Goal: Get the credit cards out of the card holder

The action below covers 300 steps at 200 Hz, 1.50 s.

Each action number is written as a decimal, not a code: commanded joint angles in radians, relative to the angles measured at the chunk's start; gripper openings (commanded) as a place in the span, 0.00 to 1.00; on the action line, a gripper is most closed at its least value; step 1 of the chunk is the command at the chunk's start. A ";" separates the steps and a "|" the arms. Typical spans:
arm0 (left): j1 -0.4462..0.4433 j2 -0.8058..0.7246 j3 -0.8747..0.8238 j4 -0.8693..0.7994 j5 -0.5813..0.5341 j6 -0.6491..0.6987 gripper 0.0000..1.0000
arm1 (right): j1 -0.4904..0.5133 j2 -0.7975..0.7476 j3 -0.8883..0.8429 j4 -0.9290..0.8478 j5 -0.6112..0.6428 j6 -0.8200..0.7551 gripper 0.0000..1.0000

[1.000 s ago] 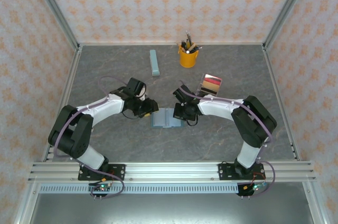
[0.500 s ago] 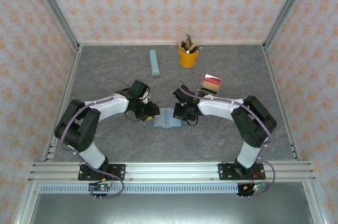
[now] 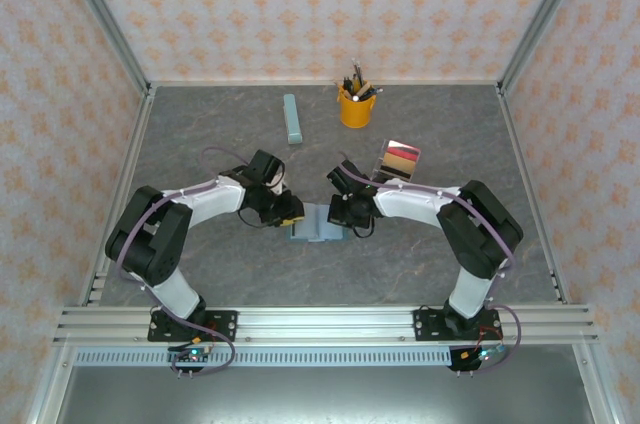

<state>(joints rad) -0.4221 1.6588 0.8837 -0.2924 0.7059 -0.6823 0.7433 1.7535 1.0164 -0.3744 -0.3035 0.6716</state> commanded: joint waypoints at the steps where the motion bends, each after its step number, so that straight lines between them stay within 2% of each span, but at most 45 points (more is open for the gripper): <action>1: -0.012 0.003 0.012 0.075 0.077 -0.013 0.28 | -0.001 0.045 -0.010 -0.052 0.035 -0.003 0.05; 46: -0.029 -0.001 0.012 0.144 0.136 -0.044 0.27 | -0.001 0.001 -0.017 -0.027 0.030 0.002 0.05; 109: -0.058 0.018 0.025 0.185 0.149 -0.069 0.25 | -0.001 -0.066 -0.043 -0.008 0.047 0.016 0.05; 141: -0.068 0.027 0.026 0.210 0.130 -0.098 0.26 | -0.002 -0.134 -0.075 0.006 0.100 0.029 0.05; 169: -0.070 0.018 0.018 0.251 0.115 -0.133 0.30 | -0.001 -0.212 -0.114 0.026 0.160 0.021 0.05; 207: -0.079 0.029 0.018 0.289 0.130 -0.155 0.35 | -0.001 -0.294 -0.158 0.083 0.160 0.013 0.05; 227: -0.075 0.006 0.024 0.248 0.095 -0.140 0.36 | -0.001 -0.327 -0.174 0.114 0.148 0.007 0.06; 261: -0.049 -0.055 0.025 0.115 -0.034 -0.095 0.34 | 0.010 -0.310 -0.141 0.097 0.119 -0.022 0.06; 300: -0.027 -0.044 -0.017 0.135 -0.038 -0.117 0.26 | 0.042 -0.204 -0.041 0.025 0.124 -0.047 0.05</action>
<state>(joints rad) -0.4595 1.6283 0.8890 -0.1257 0.7128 -0.8036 0.7654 1.4868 0.9016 -0.3019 -0.1879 0.6552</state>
